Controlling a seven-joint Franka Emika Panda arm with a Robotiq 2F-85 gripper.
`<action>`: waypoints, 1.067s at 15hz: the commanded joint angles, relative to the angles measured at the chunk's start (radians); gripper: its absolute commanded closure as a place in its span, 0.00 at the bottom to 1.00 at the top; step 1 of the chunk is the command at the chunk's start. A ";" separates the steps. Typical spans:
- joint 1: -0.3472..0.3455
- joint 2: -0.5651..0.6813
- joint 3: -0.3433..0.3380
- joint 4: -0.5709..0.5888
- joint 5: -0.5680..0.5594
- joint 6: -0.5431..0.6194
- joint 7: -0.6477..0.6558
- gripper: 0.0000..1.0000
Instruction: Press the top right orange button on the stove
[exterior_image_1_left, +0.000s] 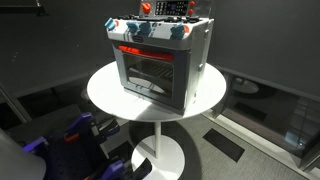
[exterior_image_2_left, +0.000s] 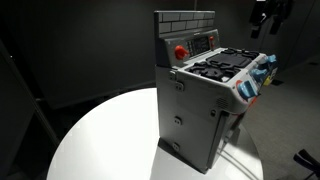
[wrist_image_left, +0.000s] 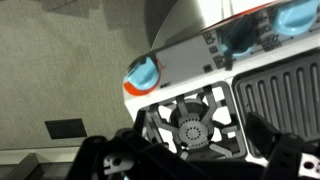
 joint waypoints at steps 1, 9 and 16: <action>-0.002 -0.145 0.006 -0.140 0.044 -0.025 -0.013 0.00; -0.008 -0.314 0.012 -0.306 0.089 -0.056 -0.026 0.00; -0.014 -0.310 0.020 -0.332 0.084 -0.062 -0.017 0.00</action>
